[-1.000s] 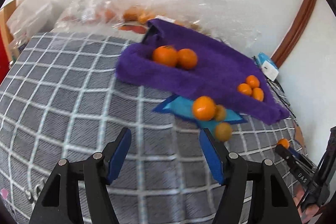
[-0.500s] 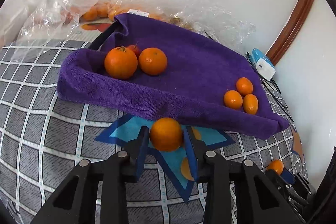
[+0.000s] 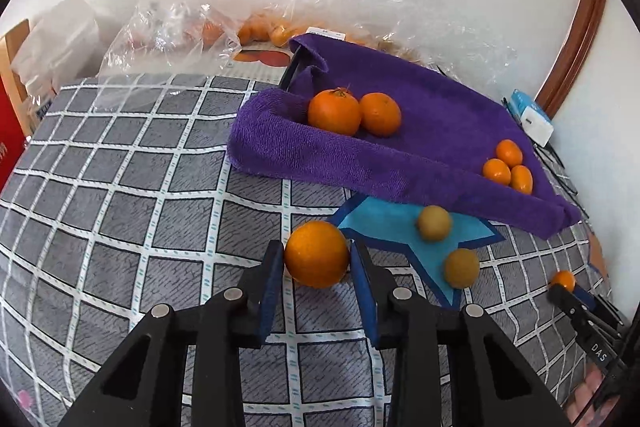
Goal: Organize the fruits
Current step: 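Carry both held oranges over the purple towel with both tools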
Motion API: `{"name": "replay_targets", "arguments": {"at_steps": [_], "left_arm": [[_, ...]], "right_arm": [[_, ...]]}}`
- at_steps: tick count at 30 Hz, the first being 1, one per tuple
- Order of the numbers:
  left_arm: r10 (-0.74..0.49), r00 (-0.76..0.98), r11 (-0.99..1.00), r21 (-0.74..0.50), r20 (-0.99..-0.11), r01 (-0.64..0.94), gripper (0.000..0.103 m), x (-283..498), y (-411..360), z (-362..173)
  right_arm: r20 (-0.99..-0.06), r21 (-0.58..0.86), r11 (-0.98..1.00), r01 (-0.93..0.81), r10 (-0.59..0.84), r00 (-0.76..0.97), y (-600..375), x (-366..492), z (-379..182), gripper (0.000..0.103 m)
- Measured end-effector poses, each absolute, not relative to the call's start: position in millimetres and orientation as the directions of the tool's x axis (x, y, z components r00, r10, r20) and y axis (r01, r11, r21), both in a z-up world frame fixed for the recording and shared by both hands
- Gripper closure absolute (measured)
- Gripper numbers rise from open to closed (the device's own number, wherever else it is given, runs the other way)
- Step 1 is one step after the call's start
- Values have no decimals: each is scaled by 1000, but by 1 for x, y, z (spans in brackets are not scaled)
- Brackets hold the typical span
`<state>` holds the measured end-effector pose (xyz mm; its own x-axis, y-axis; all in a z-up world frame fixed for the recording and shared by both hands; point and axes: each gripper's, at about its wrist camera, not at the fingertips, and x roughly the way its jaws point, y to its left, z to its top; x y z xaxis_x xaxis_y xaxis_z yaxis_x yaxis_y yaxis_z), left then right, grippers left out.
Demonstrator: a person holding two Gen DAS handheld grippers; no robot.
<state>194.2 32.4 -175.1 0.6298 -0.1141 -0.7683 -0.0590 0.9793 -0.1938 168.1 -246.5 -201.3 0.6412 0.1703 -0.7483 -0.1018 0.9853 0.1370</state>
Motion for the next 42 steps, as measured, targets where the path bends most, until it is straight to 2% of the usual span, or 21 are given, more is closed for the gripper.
{"name": "replay_targets", "arguments": {"at_steps": [4, 12, 19, 33, 42], "left_arm": [[-97, 648, 983, -177, -755, -58, 69, 193, 30, -183], [-168, 671, 956, -286, -723, -69, 71, 191, 45, -188], [-141, 732, 953, -291, -667, -82, 71, 177, 49, -179], [-110, 763, 958, -274, -637, -90, 71, 169, 47, -169], [-105, 796, 959, -272, -596, -77, 71, 160, 45, -163]], "right_arm": [[-748, 147, 984, -99, 176, 639, -248, 168, -202, 64], [-754, 144, 983, -111, 182, 631, -246, 170, -203, 64], [-748, 144, 982, -119, 187, 637, -246, 168, -202, 64], [-723, 111, 986, -125, 167, 671, -244, 161, -196, 64], [-732, 164, 983, -86, 180, 657, -255, 166, -198, 64]]}}
